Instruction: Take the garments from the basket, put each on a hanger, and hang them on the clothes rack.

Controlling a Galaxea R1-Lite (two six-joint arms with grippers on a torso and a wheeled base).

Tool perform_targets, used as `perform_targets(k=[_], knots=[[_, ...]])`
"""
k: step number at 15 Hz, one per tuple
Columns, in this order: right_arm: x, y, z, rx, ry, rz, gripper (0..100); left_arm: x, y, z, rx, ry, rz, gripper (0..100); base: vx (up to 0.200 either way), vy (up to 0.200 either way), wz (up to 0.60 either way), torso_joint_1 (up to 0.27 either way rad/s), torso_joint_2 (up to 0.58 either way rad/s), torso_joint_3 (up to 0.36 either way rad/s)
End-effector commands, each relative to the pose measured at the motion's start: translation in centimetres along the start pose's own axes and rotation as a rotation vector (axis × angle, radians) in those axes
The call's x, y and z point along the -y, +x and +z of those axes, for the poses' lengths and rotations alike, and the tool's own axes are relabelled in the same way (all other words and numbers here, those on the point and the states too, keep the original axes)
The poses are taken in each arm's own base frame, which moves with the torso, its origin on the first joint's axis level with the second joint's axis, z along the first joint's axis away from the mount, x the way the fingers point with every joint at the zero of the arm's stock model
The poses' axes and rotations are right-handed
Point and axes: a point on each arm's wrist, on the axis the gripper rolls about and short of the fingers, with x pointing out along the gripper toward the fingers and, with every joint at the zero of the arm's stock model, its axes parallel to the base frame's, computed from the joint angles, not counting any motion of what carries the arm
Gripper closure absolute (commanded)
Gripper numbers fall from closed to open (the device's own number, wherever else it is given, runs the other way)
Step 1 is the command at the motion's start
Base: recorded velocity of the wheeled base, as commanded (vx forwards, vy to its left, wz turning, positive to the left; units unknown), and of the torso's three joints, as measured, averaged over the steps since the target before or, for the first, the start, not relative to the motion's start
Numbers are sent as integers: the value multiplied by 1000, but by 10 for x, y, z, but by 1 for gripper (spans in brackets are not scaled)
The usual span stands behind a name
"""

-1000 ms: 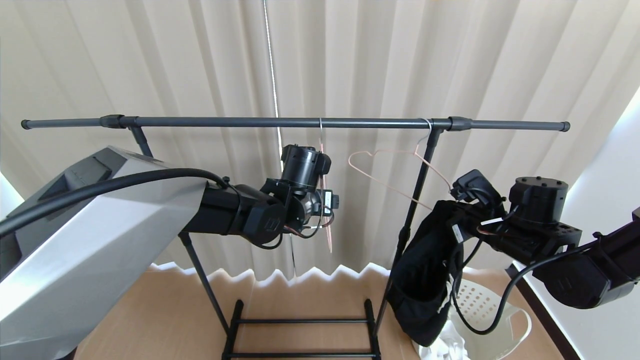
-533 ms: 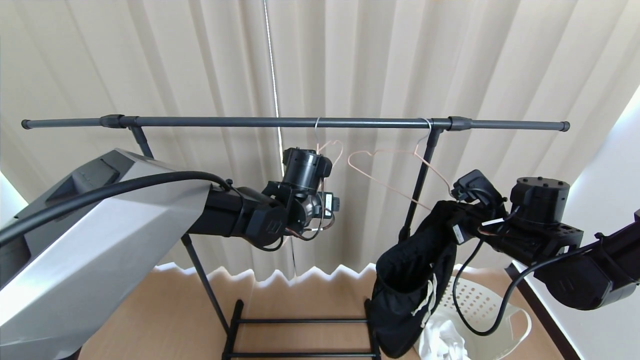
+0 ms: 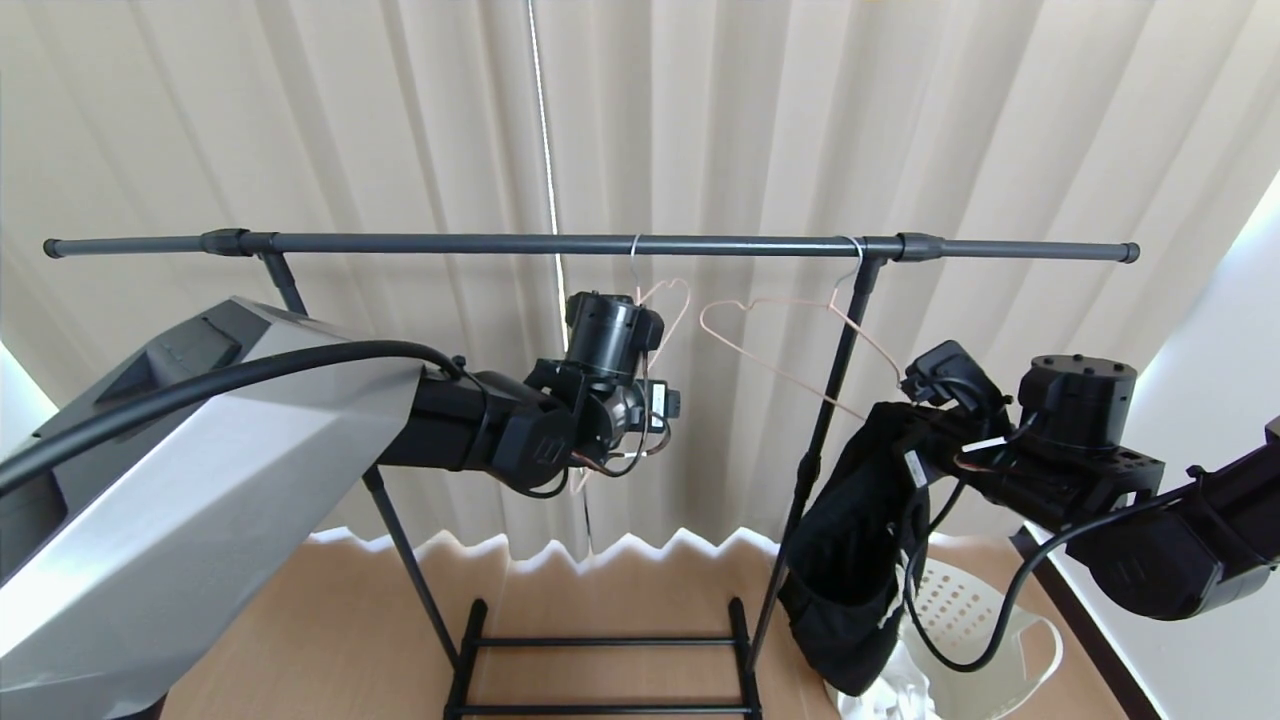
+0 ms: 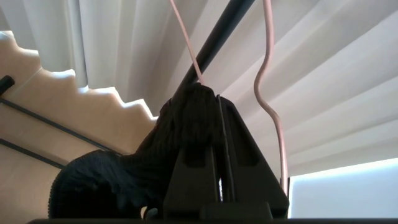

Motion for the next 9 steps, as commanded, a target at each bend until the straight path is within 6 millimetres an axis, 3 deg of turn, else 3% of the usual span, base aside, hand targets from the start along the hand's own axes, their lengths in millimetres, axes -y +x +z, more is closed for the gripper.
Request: perform_targets(k=[1,9], knots=[[0,0,0,0,0,1,100,-4,5,1,4,-5,9,0,0,0,0,0,0,0],[-2,1,-2,-10,-3,6,100,-17,34,-10,21,61,-19,0,0,0,0,0,0,0]])
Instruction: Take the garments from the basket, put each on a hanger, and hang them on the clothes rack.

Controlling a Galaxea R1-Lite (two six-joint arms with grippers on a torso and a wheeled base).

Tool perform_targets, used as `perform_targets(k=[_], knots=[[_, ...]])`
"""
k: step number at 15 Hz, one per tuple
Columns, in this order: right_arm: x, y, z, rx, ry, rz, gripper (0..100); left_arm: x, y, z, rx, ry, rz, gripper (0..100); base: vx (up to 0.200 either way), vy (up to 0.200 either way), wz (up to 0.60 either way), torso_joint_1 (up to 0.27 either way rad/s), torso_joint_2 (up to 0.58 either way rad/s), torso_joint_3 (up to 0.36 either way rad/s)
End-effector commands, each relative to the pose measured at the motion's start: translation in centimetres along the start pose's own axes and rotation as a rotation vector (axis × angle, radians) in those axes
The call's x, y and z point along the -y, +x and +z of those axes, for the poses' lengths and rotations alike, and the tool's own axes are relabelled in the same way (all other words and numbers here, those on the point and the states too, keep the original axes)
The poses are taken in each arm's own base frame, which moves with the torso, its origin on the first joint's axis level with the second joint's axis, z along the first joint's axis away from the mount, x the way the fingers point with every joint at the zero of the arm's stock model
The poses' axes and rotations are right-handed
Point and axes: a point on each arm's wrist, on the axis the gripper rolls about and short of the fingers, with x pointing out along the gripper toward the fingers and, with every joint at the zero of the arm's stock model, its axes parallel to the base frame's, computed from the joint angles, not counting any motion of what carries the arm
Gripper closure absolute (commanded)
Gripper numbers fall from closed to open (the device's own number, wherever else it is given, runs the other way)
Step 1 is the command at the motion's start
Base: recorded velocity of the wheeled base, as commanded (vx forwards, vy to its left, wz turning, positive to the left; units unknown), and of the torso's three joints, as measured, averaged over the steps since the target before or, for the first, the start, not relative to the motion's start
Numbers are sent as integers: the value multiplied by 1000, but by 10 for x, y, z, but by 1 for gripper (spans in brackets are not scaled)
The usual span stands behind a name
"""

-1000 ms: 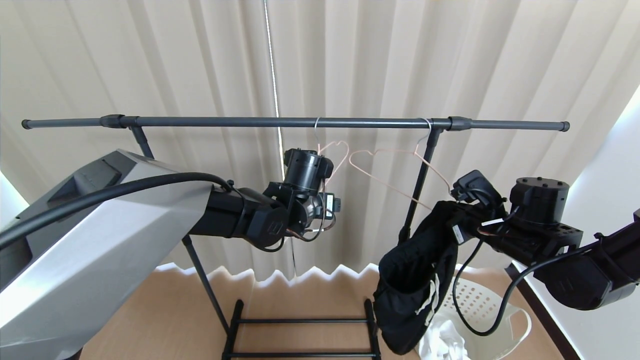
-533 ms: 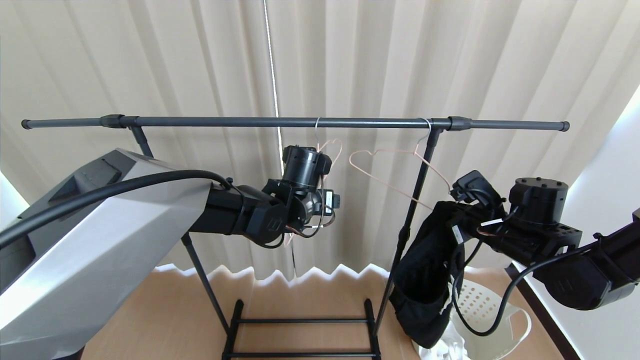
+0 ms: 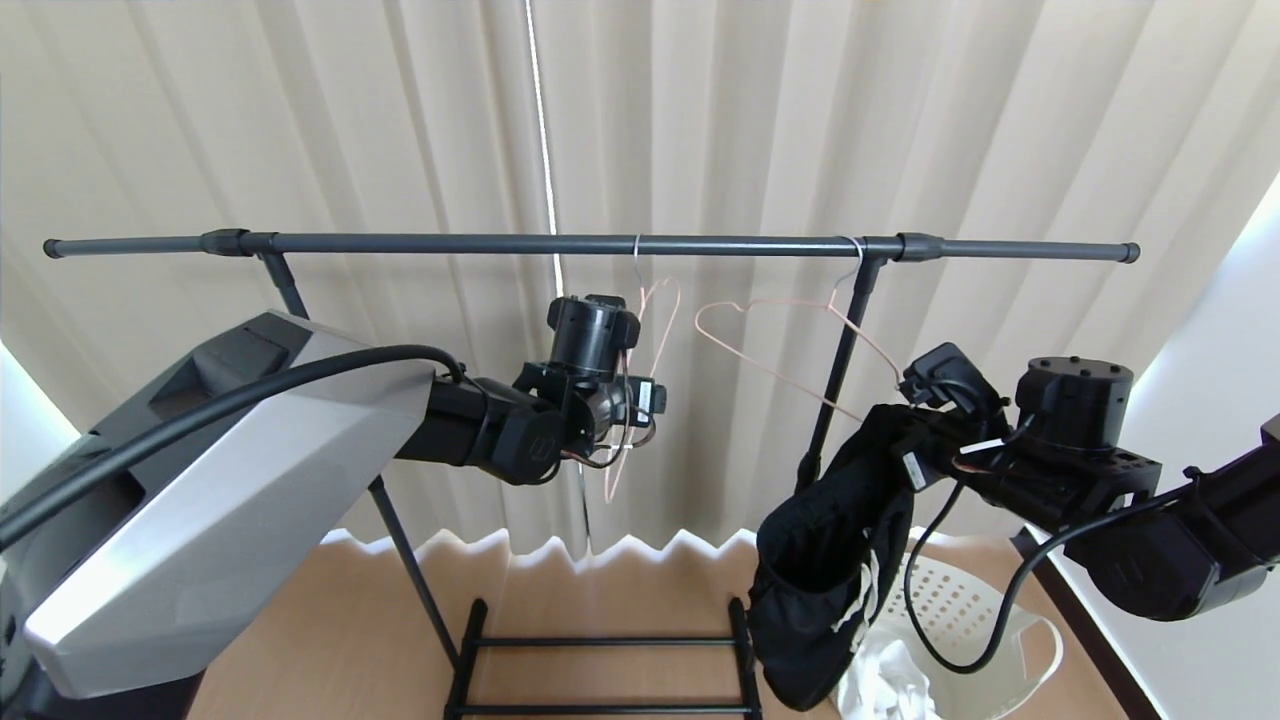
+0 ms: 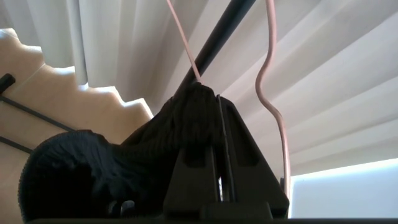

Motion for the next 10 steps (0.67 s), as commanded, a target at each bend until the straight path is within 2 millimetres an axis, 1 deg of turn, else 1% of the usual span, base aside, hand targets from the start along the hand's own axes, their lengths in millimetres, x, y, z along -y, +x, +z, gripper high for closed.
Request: perform_targets(k=[1,2,3,10], knots=[[-1,0,-1,-4,-2,3,100,3,9,-11,-21,12,-2,0,0,0,0,0,0,0],[-1,0,-1,-5,-2,4,100,3,9,-12,-24,13,-4,0,0,0,0,0,0,0],[-4,2,-4,-15,-3,9,100,3,10,-13,-26,13,-3,100,0,0,0,0,0,0],[-5,3,-5,-18,-7,12,100,2,8,-5,26,-6,4,100,0,0,0,0,0,0]])
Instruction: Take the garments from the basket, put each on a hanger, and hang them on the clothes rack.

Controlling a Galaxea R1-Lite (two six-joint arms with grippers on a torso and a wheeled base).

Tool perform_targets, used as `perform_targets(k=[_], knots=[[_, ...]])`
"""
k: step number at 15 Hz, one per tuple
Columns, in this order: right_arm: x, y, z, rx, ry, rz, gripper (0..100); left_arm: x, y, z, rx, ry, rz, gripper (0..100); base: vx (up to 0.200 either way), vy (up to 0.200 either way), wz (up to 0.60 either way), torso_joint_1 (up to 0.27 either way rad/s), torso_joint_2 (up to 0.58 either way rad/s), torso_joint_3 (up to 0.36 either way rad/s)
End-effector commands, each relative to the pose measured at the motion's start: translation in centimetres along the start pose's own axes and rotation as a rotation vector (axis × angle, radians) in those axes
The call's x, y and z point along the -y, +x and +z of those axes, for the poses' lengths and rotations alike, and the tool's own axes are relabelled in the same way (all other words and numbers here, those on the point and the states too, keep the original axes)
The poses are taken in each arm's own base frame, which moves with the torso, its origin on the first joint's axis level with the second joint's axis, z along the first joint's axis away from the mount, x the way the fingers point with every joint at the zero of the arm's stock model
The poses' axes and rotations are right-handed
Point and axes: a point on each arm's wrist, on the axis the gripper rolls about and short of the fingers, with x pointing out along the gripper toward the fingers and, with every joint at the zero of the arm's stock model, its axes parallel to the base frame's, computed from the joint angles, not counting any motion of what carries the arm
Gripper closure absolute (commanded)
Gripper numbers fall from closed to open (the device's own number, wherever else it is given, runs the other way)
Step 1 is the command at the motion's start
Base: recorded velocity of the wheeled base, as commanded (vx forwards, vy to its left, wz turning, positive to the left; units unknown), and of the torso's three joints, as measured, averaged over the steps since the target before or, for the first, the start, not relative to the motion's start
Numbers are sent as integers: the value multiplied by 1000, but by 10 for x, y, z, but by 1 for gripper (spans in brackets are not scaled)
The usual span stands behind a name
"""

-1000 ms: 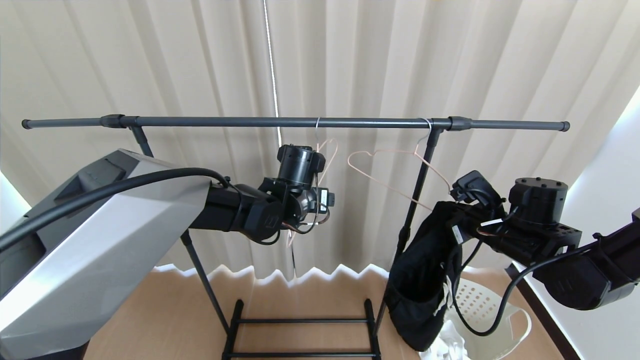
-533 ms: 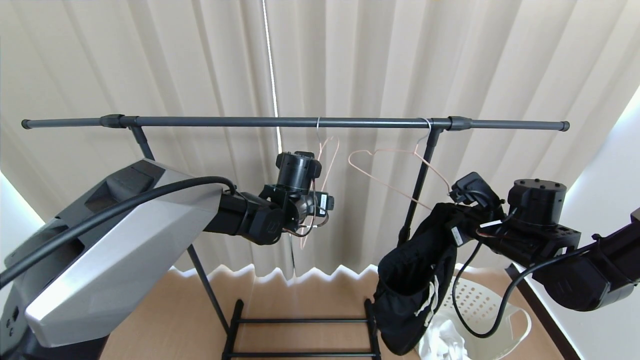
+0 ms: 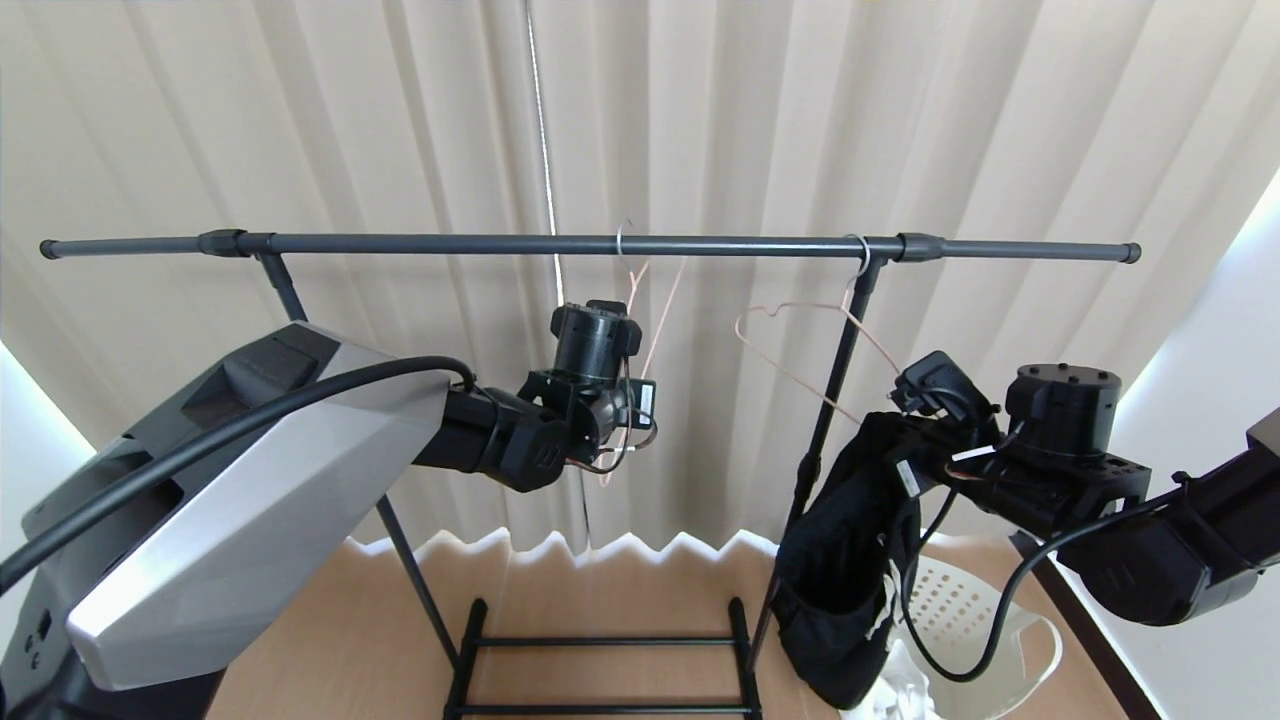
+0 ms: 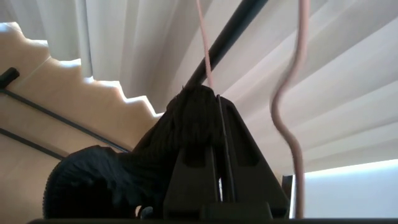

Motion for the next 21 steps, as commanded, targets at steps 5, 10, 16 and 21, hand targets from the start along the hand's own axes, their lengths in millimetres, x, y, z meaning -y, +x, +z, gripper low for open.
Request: perform_targets(k=[5,10,16,21], knots=[[0,0,1,2,-1,-1,100,3,-11,13,45,-13,-6,100,0,0,0,0,0,0],[1,-1,2,7,-1,-3,100,1,-50,19,31,2,-27,100,0,0,0,0,0,0],[-12,-11,21,67,5,10,100,-23,-97,-9,8,65,-23,100,0,0,0,0,0,0],[-31,-19,38,51,9,-122,100,-48,-142,-60,130,288,-117,100,0,0,0,0,0,0]])
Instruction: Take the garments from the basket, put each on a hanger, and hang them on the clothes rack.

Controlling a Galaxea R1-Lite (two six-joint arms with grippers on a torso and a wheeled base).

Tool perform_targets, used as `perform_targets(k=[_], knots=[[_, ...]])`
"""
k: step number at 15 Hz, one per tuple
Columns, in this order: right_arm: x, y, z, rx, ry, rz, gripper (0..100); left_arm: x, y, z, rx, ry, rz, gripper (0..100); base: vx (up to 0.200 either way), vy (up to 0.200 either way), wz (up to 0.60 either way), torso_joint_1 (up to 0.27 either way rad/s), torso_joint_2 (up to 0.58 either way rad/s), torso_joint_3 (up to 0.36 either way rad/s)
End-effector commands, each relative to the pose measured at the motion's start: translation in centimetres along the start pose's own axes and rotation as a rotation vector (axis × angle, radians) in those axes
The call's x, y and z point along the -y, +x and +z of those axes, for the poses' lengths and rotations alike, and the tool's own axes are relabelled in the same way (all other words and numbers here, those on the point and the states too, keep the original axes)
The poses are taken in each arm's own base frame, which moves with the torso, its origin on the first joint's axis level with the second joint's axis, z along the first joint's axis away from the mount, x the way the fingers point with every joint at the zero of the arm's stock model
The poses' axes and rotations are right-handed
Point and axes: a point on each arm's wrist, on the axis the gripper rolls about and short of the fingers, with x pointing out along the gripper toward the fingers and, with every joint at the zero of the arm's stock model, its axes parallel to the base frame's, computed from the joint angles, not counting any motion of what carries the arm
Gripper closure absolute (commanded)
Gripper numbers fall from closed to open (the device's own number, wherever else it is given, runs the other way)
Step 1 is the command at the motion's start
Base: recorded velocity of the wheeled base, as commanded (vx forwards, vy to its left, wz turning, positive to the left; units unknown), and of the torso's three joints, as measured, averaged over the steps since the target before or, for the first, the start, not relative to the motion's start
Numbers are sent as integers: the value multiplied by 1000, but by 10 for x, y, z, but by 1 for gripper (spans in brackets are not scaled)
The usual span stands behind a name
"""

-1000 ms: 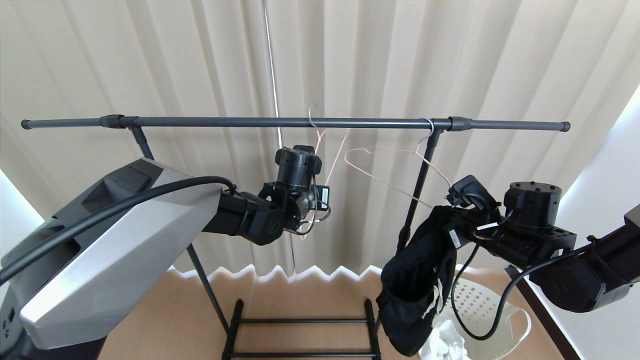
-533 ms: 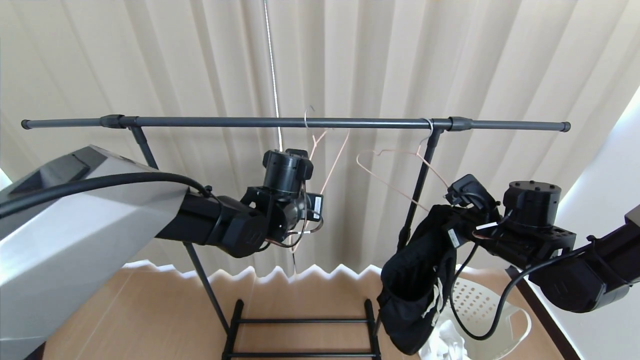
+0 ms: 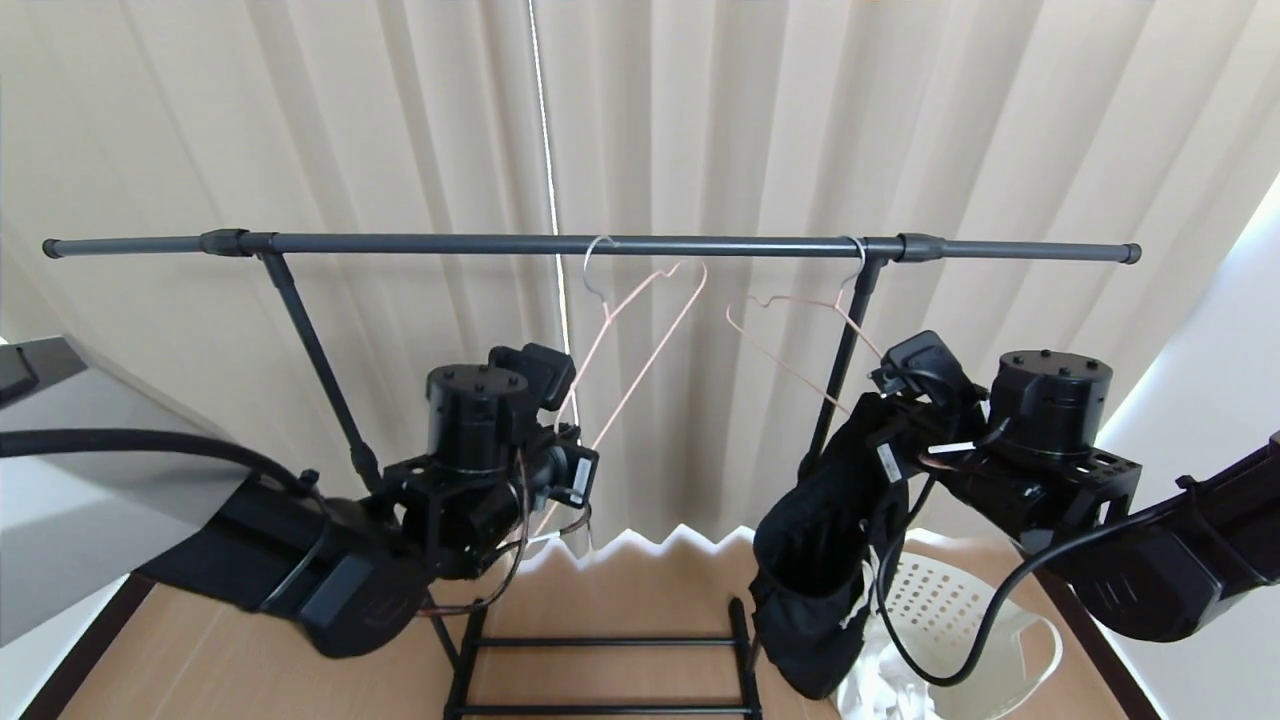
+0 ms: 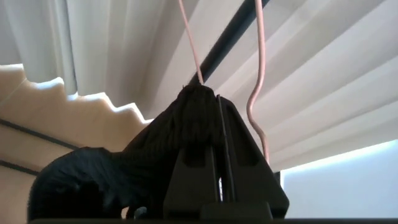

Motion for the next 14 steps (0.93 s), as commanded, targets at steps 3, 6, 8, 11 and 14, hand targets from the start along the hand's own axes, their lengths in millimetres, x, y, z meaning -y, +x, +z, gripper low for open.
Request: perform_targets(k=[3,6,8,11,14], knots=[[-9,-9,14,14,-2,-71,100,-10,-58,-41,68,164,-128,100,0,0,0,0,0,0],[-21,-18,23,34,-3,-68,100,-11,-77,-62,63,192,-189,100,0,0,0,0,0,0],[-28,-22,28,52,22,-55,100,-14,-90,-74,72,231,-248,100,0,0,0,0,0,0],[-27,-19,32,52,32,-101,100,-22,-101,-85,94,302,-309,100,0,0,0,0,0,0],[-24,-18,38,59,52,-152,100,-22,-107,-92,74,324,-357,100,0,0,0,0,0,0]])
